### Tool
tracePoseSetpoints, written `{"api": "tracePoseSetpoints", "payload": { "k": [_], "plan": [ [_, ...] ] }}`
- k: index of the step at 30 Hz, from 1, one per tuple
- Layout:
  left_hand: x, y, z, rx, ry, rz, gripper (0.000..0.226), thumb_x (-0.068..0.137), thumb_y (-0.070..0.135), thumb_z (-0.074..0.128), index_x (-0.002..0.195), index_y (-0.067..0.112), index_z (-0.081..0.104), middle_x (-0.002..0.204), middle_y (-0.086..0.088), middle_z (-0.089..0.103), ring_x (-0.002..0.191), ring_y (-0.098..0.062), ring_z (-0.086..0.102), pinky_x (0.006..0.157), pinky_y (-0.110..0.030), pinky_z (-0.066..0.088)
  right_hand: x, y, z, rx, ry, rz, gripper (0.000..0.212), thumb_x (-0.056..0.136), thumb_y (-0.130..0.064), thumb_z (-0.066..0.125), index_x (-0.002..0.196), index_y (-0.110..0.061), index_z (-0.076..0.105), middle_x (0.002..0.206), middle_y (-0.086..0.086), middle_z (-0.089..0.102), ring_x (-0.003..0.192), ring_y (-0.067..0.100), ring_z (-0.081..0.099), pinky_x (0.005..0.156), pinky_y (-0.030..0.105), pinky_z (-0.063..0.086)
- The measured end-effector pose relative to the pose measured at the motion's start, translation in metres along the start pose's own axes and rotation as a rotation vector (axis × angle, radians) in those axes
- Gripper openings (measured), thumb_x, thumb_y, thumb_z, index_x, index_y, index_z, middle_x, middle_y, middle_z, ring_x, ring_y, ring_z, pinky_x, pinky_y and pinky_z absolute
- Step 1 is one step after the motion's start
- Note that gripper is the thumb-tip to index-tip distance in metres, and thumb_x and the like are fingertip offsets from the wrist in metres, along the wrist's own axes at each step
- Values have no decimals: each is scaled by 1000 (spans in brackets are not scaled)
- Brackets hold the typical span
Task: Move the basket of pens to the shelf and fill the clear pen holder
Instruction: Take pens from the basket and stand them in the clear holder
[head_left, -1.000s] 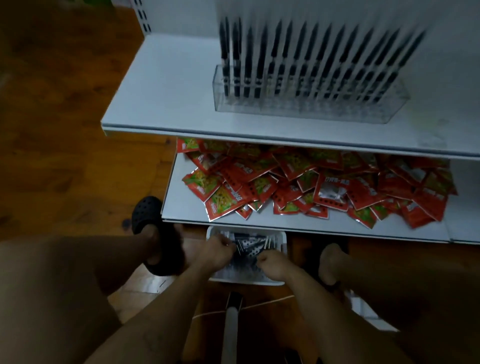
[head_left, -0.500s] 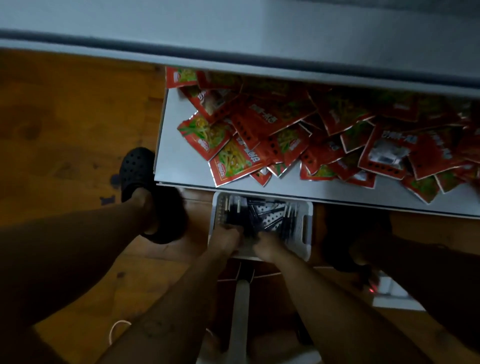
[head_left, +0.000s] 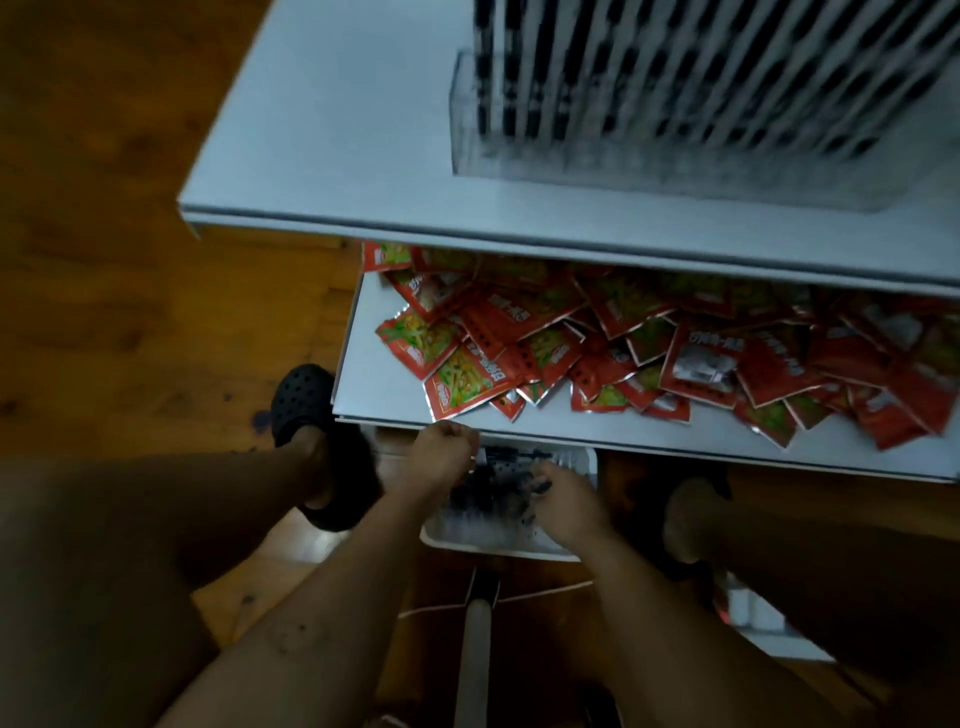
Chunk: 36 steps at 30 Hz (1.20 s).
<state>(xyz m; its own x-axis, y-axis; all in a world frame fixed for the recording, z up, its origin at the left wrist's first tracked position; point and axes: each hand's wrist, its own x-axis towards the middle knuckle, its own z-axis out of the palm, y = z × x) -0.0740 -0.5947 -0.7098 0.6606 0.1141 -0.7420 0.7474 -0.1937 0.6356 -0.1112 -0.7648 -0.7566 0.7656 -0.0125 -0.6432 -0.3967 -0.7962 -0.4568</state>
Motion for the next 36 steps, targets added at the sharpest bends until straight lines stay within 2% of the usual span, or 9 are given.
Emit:
{"api": "tracePoseSetpoints", "payload": {
  "k": [7,14,17,19,24,27,30,33,36],
  "plan": [
    [-70,73,-29,269,-5,367,14,92,28,57,85,16,59,83,-6,64,78,-21,60,68,-29,43,-53,-57,-66,180,253,-219,3,86,-19,66,89,-20,65,79,-3,65,72,17,59,55,20,41],
    [-134,146,-53,499,44,622,22,91,39,59,101,20,64,93,2,67,83,-14,61,67,-27,44,-108,-116,-155,417,465,-418,20,74,-19,81,64,-26,65,74,-11,70,69,7,64,61,19,49],
    [-146,170,-63,539,102,697,24,91,44,57,105,25,63,97,5,66,85,-13,61,65,-26,46,-125,-139,-190,377,519,-501,15,75,-26,81,69,-27,68,84,-14,72,79,0,65,68,12,48],
    [-148,184,-68,579,105,725,27,91,47,55,108,26,62,97,5,65,84,-14,62,63,-25,46,-134,-153,-211,327,525,-545,10,77,-29,79,86,-28,74,89,-15,70,83,-5,62,77,13,49],
    [-130,210,-77,409,181,761,24,92,44,57,103,23,60,97,2,64,78,-16,62,60,-27,46,-138,-190,-251,461,667,-658,50,83,-18,73,128,-30,56,88,-4,69,80,2,65,79,18,54],
    [-112,225,-80,267,267,737,22,92,38,58,99,18,57,92,-3,65,80,-19,59,68,-32,48,-134,-210,-272,578,770,-784,41,84,-11,72,113,-33,52,83,1,71,77,11,70,75,33,60],
    [-93,244,-81,155,317,700,21,92,33,59,100,14,56,94,-6,64,85,-21,60,78,-40,55,-128,-224,-291,552,912,-890,36,83,-12,73,94,-38,51,83,-3,70,79,8,70,75,38,59],
    [-78,255,-79,110,304,631,24,92,33,60,108,15,56,103,-5,62,95,-23,61,85,-44,55,-118,-227,-301,495,975,-935,29,83,-14,73,92,-34,55,87,-8,69,82,3,68,76,29,58],
    [-69,258,-75,117,272,580,24,92,32,61,110,17,57,100,-3,61,87,-20,61,82,-41,57,-104,-223,-298,445,983,-932,22,84,-15,72,97,-26,57,88,-12,67,82,-1,66,75,16,54]
  ]
}}
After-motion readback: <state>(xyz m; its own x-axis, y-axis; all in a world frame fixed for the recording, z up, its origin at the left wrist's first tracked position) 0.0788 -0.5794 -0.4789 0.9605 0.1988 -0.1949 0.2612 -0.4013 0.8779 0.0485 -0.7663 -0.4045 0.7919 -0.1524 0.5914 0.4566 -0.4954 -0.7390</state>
